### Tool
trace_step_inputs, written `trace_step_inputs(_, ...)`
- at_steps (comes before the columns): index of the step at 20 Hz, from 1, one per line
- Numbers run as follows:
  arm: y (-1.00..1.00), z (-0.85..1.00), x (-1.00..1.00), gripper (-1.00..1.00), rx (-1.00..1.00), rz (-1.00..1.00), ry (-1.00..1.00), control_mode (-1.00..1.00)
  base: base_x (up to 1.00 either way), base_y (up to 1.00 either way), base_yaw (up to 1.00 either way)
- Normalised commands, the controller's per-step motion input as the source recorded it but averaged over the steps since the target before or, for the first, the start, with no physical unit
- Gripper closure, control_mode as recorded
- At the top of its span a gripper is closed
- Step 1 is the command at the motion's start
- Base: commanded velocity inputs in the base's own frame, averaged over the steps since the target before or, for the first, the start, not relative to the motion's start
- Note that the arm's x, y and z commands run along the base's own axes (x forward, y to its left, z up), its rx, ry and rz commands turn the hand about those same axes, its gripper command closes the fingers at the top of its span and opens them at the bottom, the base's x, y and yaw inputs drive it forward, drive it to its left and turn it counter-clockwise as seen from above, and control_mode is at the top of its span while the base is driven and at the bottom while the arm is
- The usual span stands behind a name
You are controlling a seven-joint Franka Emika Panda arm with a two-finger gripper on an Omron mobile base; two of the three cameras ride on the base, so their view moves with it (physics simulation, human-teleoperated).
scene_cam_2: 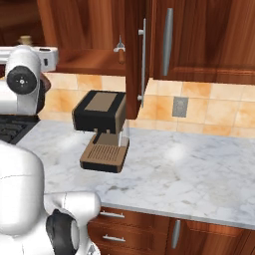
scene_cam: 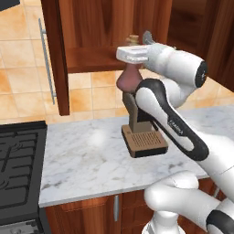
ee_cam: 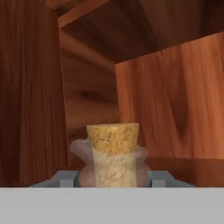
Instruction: The dining table condiment station is running low on oil/vinegar bottle. Refill the condiment station by opening the cabinet and taking the oil/vinegar bottle from the cabinet and placing it on the dining table.
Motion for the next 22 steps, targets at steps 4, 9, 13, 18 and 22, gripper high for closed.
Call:
trace_step_inputs(4,-0.05,0.0,-1.0,1.0,-0.03,0.5,-0.03,-1.0,0.0,0.0,0.0)
trace_step_inputs(9,-0.07,-0.07,-1.0,1.0,-0.07,0.41,-0.12,-1.0,0.0,0.0,0.0)
trace_step_inputs(13,0.07,-0.14,-0.52,1.0,-0.05,0.15,-0.06,-1.0,0.0,0.0,0.0)
trace_step_inputs(18,0.04,0.0,-0.07,1.0,-0.01,0.0,-0.02,-1.0,0.0,0.0,0.0)
trace_step_inputs(22,0.03,0.0,-0.44,1.0,-0.01,-0.02,-0.08,1.0,-0.5,0.04,-0.14)
